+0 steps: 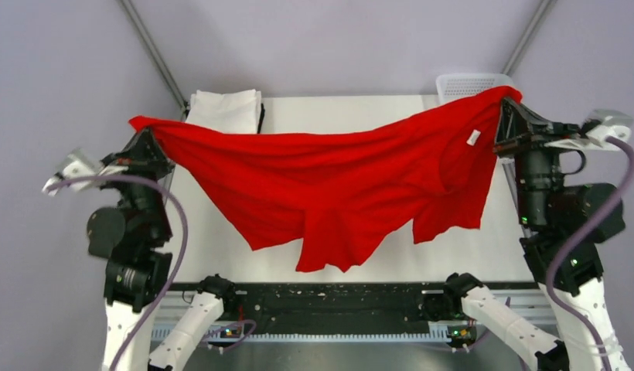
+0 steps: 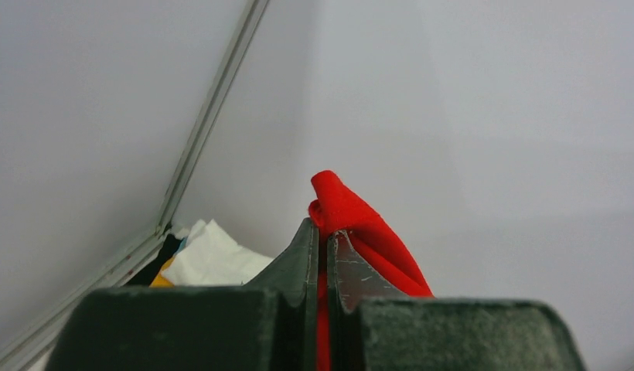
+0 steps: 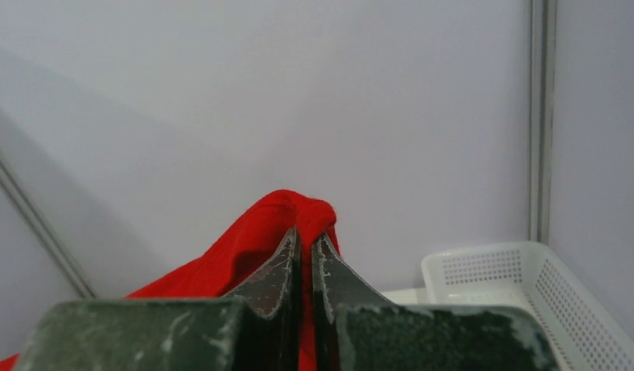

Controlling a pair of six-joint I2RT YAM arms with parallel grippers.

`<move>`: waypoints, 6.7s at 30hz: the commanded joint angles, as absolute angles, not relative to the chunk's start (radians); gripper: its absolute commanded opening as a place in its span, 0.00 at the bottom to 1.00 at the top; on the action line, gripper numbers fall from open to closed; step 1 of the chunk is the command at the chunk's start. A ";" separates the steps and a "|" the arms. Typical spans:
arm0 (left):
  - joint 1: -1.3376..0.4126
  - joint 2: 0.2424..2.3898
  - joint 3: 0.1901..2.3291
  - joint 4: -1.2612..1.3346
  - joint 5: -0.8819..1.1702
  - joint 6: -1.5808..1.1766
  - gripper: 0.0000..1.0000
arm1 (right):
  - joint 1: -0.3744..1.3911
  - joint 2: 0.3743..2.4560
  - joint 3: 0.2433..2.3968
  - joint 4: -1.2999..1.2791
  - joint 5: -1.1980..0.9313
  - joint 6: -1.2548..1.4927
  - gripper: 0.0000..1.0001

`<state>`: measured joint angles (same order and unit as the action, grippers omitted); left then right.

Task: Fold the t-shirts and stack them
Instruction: Flatten out the tshirt

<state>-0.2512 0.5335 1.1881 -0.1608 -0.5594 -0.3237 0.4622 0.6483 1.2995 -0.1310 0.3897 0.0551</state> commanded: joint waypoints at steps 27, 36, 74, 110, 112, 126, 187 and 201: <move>-0.113 1.549 1.048 -0.386 -0.272 -0.686 0.00 | 0.674 1.303 0.996 -0.406 -0.161 0.116 0.97; -0.107 1.568 1.050 -0.364 -0.190 -0.674 0.00 | 1.124 1.392 0.891 -0.446 -0.194 0.007 0.92; -0.084 1.492 1.061 -0.416 -0.150 -0.646 0.00 | 1.006 1.259 0.912 -0.399 0.695 0.282 0.00; -0.094 0.590 1.435 -0.250 0.326 -0.517 0.00 | 0.807 0.920 1.974 -0.559 0.006 -0.366 0.00; -0.094 0.583 1.436 -0.240 0.339 -0.527 0.00 | 0.808 0.939 2.014 -0.572 0.024 -0.386 0.00; -0.094 0.913 1.469 -0.374 0.092 -0.567 0.00 | 0.806 1.138 1.760 -0.065 0.685 -0.734 0.00; -0.146 2.492 2.347 -0.499 -0.157 -0.415 0.99 | 0.256 1.620 0.953 -0.275 0.083 0.272 0.99; -0.298 1.998 1.853 -0.360 0.015 -0.384 0.99 | 0.256 1.734 1.233 -0.146 -0.055 0.394 0.99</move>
<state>-0.2314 2.2093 2.0056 -0.4625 -0.0071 -0.4099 0.2596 1.6588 1.1236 -0.2424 -0.0208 0.3149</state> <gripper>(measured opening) 0.987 0.985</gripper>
